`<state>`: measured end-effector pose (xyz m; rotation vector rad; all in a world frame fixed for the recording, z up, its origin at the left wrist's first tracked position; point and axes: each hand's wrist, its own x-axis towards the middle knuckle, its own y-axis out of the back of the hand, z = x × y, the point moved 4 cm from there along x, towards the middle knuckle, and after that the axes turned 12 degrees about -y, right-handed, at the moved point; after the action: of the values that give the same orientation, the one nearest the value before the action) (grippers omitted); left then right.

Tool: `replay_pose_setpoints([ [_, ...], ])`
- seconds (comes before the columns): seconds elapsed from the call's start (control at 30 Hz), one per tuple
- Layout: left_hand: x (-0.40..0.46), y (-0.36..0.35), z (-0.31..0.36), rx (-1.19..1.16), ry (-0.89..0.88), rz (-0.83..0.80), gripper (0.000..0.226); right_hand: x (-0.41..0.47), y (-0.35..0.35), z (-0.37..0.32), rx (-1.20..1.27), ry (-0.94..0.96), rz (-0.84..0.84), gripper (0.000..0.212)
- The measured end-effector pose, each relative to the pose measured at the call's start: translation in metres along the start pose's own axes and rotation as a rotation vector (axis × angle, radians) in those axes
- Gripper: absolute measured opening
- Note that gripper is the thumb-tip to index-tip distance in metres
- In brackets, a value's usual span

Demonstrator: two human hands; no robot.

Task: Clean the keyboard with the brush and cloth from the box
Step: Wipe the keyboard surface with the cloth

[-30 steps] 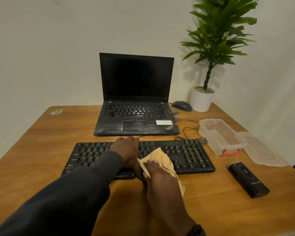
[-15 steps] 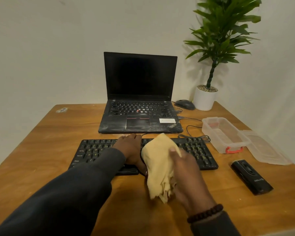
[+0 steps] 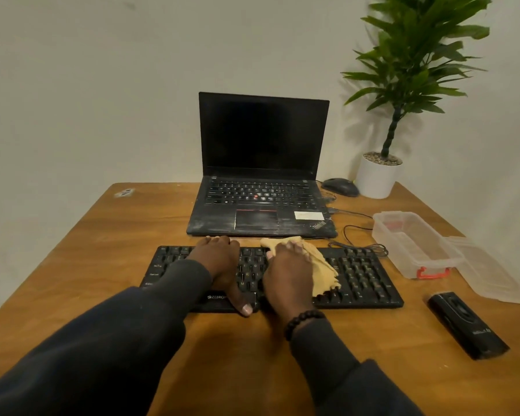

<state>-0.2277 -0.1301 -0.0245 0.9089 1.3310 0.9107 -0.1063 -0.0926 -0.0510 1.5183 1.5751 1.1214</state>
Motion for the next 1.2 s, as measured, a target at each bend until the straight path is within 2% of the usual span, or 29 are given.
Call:
replay_pose_setpoints([
  [0.1,0.008,-0.001,-0.003,0.039,0.007,0.006,0.112,-0.016,-0.009,-0.02,0.069,0.196,-0.035,0.04],
  [0.23,0.013,-0.004,-0.005,0.106,0.028,-0.002,0.113,-0.024,-0.007,-0.008,-0.012,0.428,-0.071,0.053],
  [0.43,0.014,-0.004,-0.005,0.092,0.033,-0.009,0.111,-0.051,0.005,0.011,0.037,0.502,-0.115,0.058],
  [0.53,0.015,-0.002,-0.004,0.1,0.044,-0.032,0.109,-0.069,-0.003,0.026,-0.013,0.562,-0.114,0.057],
  [0.6,0.012,-0.001,-0.003,0.104,0.044,-0.037,0.113,-0.074,-0.002,0.038,-0.111,0.556,-0.12,0.058],
  [0.63,0.009,-0.001,-0.002,0.099,0.042,-0.038,0.116,-0.075,-0.002,0.045,-0.138,0.553,-0.072,0.058],
  [0.7,0.006,-0.002,-0.002,0.081,0.038,-0.035,0.121,-0.082,0.001,0.048,-0.105,0.54,-0.056,0.062],
  [0.8,0.005,-0.004,-0.004,0.062,0.033,-0.016,0.121,-0.096,0.022,0.039,0.062,0.468,-0.097,0.048],
  [0.83,0.005,-0.004,-0.004,0.058,0.023,-0.006,0.121,-0.095,0.031,0.04,0.175,0.372,-0.138,0.041],
  [0.9,0.002,-0.005,-0.004,0.032,-0.004,-0.003,0.127,-0.082,0.051,0.048,0.508,0.017,-0.241,0.034],
  [0.97,-0.006,-0.007,-0.007,-0.033,-0.036,-0.011,0.134,-0.059,0.066,0.059,1.003,-0.352,-0.326,0.029],
  [1.03,-0.015,-0.011,-0.015,-0.083,-0.066,-0.05,0.143,-0.036,0.076,0.063,1.326,-0.536,-0.318,0.024],
  [1.1,-0.021,-0.014,-0.028,-0.091,-0.076,-0.077,0.148,-0.015,0.084,0.063,1.232,-0.501,-0.166,0.024],
  [1.17,-0.023,-0.014,-0.041,-0.101,-0.051,-0.067,0.15,0.001,0.083,0.054,0.966,-0.357,-0.021,0.031],
  [1.2,-0.024,-0.014,-0.046,-0.106,-0.04,-0.064,0.15,0.007,0.076,0.047,0.82,-0.28,-0.006,0.032],
])
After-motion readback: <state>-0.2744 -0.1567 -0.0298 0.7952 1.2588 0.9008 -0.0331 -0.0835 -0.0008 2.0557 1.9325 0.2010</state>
